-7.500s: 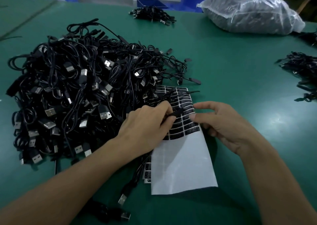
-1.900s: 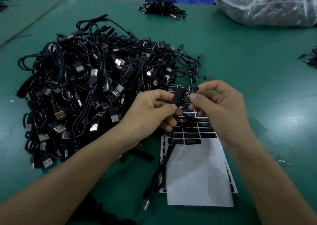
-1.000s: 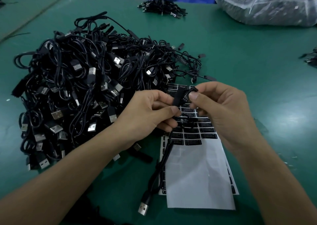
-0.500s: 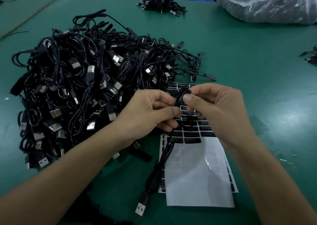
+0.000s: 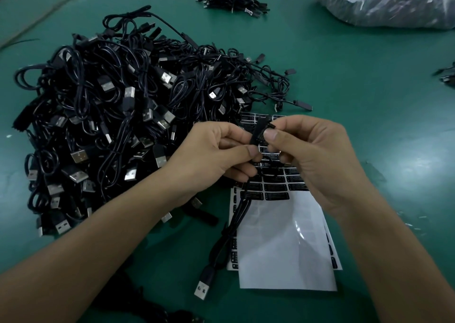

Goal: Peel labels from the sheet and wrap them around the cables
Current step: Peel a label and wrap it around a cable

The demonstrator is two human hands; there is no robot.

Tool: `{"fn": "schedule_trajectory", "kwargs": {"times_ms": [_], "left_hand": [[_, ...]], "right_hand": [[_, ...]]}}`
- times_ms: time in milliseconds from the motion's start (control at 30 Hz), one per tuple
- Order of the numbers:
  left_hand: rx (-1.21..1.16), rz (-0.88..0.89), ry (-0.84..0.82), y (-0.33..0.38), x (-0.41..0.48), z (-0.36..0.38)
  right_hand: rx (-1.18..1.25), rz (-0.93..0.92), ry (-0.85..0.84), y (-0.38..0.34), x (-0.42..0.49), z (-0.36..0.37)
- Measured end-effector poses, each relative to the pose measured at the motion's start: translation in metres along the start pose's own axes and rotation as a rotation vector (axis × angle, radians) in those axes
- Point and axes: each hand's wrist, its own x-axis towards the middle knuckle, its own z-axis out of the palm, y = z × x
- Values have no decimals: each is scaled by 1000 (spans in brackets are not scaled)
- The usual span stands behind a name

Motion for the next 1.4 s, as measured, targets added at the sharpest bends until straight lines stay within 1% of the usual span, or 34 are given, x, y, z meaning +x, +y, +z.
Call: {"fn": "schedule_trajectory", "kwargs": {"times_ms": [500, 1067, 1400], "left_hand": [[-2, 7, -12, -2, 1, -1], [5, 1, -6, -1, 0, -1], [14, 12, -36, -2, 1, -2]], "right_hand": [[-54, -41, 104, 1, -1, 5], [-84, -17, 137, 0, -2, 9], [-102, -35, 159, 0, -3, 10]]}}
